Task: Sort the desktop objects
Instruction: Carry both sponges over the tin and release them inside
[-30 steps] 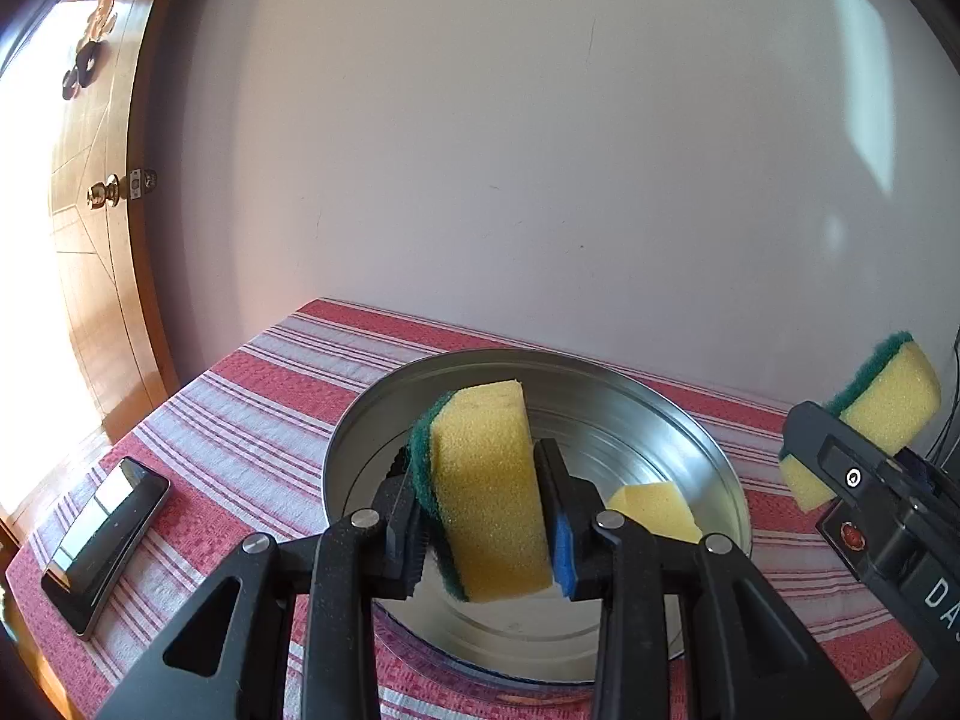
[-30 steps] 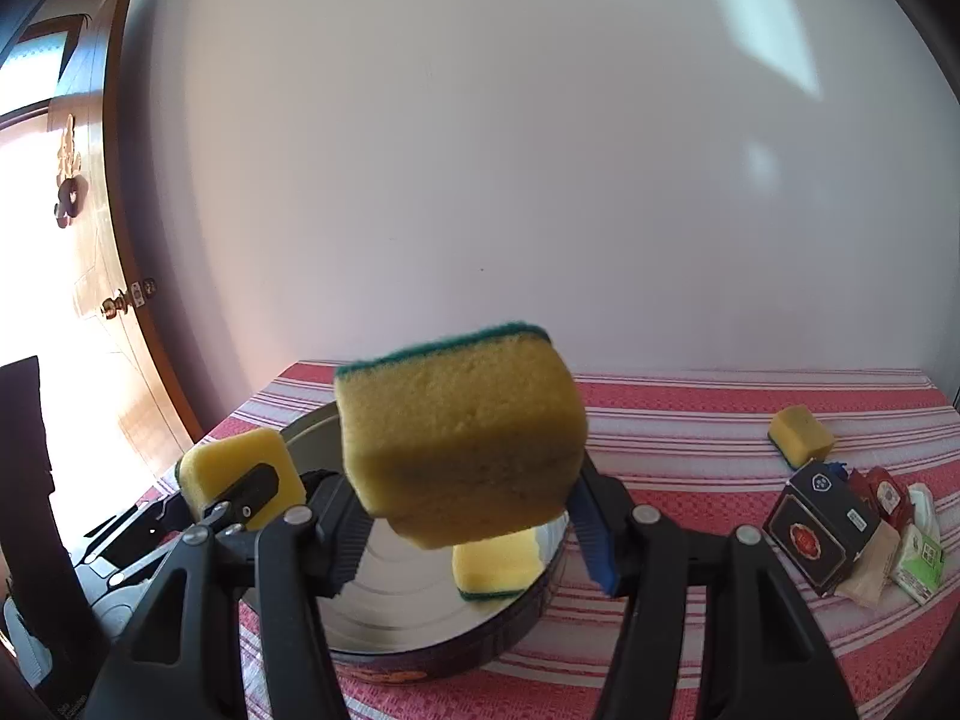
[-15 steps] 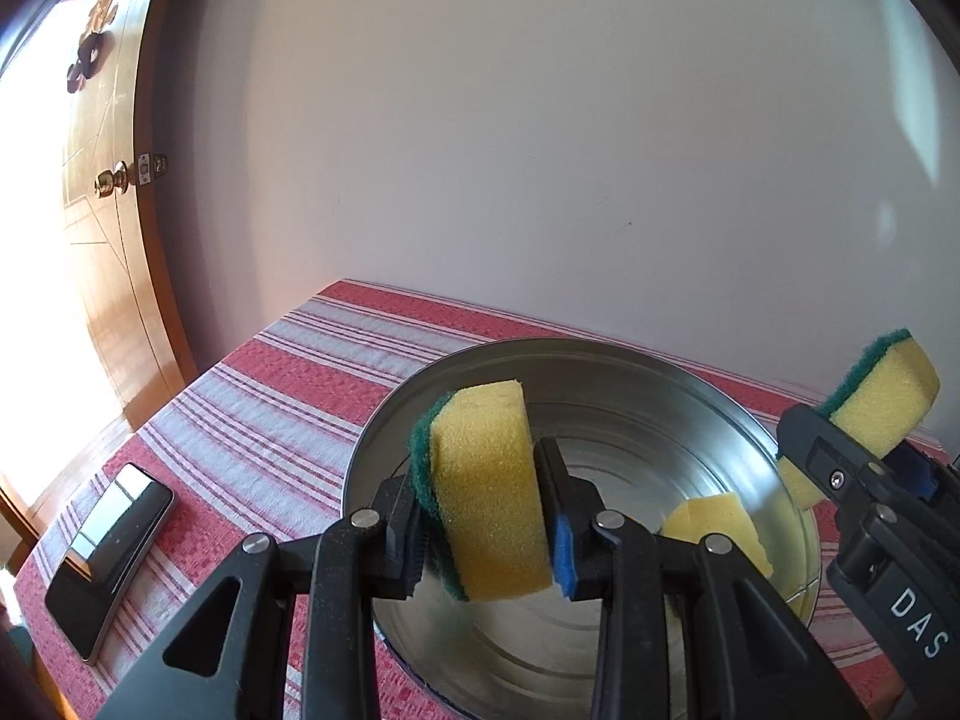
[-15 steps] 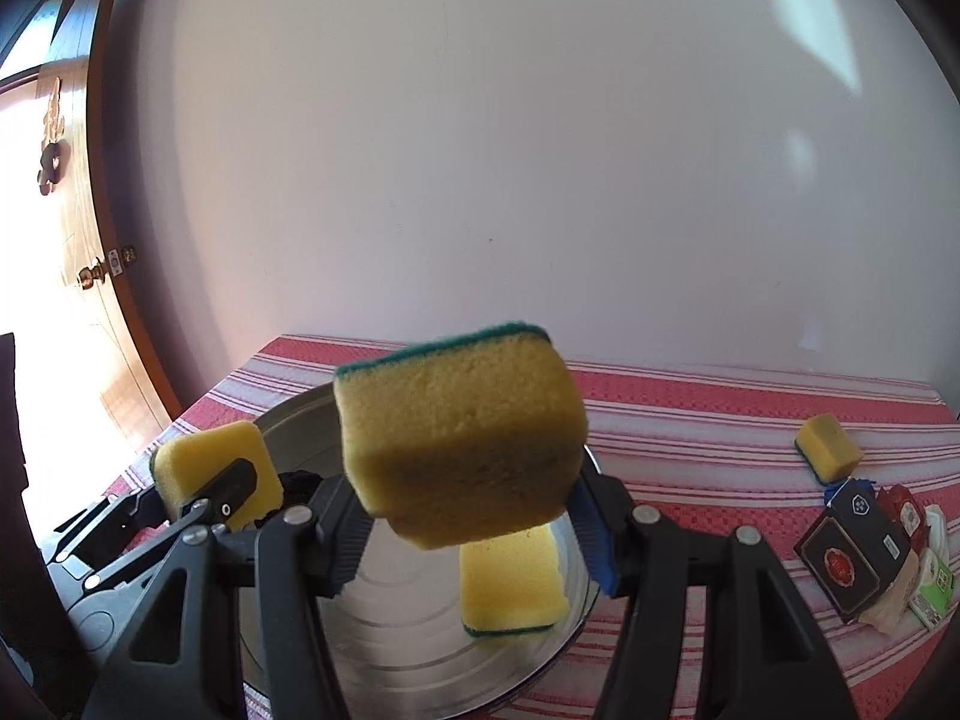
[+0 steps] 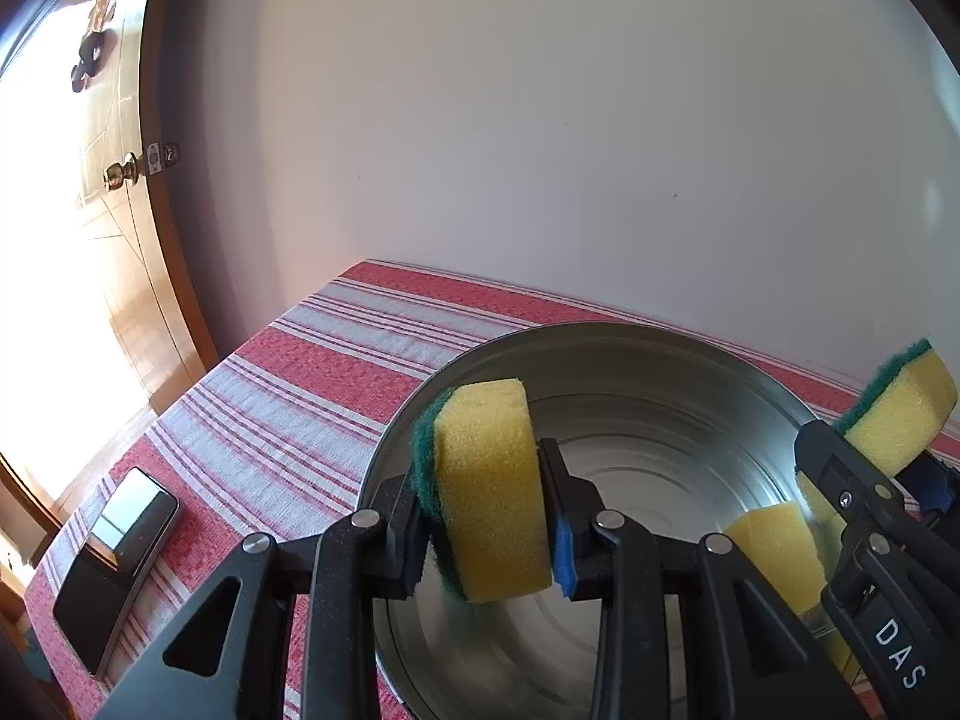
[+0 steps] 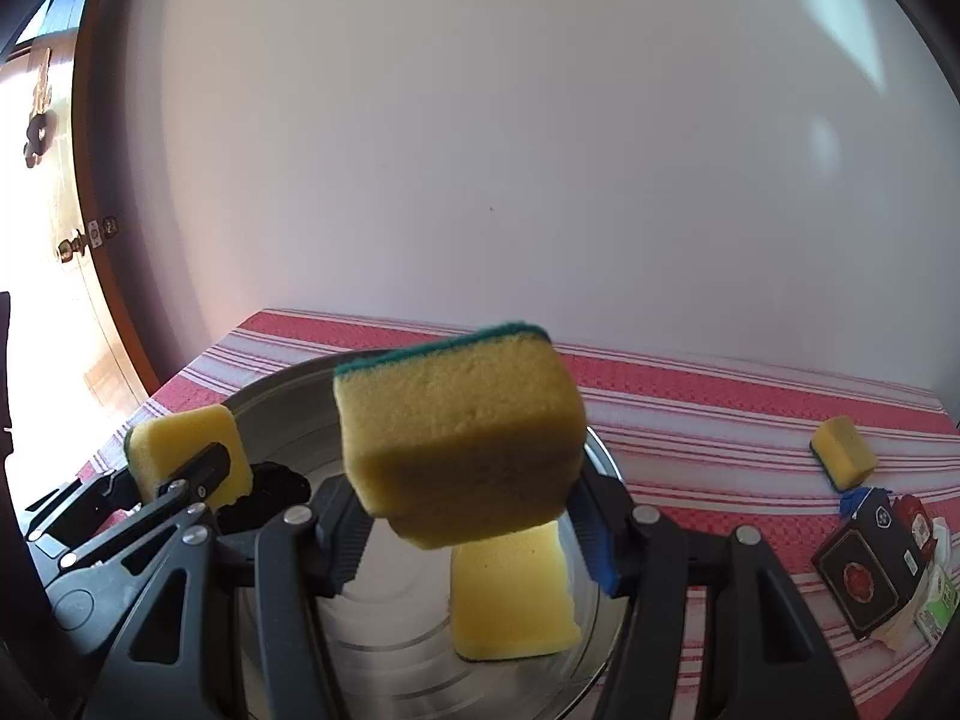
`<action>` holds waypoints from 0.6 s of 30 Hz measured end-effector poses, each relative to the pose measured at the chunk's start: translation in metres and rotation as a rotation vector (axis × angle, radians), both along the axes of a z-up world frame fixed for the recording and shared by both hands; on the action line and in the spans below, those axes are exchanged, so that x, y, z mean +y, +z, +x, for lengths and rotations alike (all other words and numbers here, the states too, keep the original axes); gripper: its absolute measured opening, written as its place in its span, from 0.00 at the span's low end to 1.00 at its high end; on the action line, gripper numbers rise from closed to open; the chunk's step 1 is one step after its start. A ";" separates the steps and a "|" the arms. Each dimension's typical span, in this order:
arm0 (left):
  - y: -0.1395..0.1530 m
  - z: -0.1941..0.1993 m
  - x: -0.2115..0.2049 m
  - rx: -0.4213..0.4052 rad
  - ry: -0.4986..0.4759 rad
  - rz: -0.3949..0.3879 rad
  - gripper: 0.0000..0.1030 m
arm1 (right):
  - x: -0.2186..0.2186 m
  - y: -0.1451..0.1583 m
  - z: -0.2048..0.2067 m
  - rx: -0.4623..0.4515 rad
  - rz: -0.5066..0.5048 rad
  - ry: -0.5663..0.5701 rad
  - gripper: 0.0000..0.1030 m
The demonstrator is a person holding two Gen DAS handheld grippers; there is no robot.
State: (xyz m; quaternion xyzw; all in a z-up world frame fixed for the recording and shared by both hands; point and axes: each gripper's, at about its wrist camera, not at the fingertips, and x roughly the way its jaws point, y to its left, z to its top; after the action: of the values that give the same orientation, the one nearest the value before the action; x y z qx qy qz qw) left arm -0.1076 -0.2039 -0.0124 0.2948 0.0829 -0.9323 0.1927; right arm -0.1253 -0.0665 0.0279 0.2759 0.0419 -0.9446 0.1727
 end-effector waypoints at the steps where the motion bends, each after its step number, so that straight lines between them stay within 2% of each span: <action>1: 0.000 -0.001 0.001 -0.004 0.001 -0.002 0.34 | -0.001 -0.001 -0.001 -0.002 0.004 -0.001 0.57; 5: -0.005 -0.007 -0.001 -0.019 0.001 0.020 0.34 | -0.003 -0.009 -0.007 -0.020 0.003 0.008 0.59; 6: -0.008 -0.008 -0.002 -0.027 0.008 0.026 0.34 | -0.002 -0.011 -0.008 -0.019 -0.005 0.011 0.63; 7: -0.009 -0.010 -0.002 -0.036 0.013 0.027 0.35 | -0.001 -0.013 -0.008 -0.020 -0.013 0.014 0.73; 9: -0.006 -0.007 -0.003 -0.010 0.014 0.040 0.46 | 0.003 -0.015 -0.008 -0.014 -0.026 0.008 0.80; 10: -0.004 -0.005 -0.004 0.006 0.024 0.044 0.60 | 0.006 -0.015 -0.007 -0.008 -0.035 0.005 0.80; 11: -0.003 -0.003 -0.004 0.025 0.037 0.042 0.69 | 0.008 -0.014 -0.006 0.000 -0.047 0.004 0.80; 14: -0.007 -0.006 -0.002 0.022 0.014 0.057 0.72 | 0.019 -0.009 -0.002 0.038 -0.093 -0.025 0.88; 16: -0.006 -0.007 0.005 0.007 0.020 0.009 0.74 | 0.025 -0.006 0.000 0.056 -0.127 -0.045 0.94; 18: -0.002 -0.004 0.011 0.021 0.019 -0.033 0.78 | 0.031 -0.004 0.002 0.068 -0.157 -0.053 0.94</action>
State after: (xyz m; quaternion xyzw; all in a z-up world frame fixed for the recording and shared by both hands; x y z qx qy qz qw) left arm -0.1118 -0.1930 -0.0143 0.2809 0.0726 -0.9346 0.2056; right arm -0.1235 -0.0358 0.0241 0.2304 -0.0336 -0.9580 0.1673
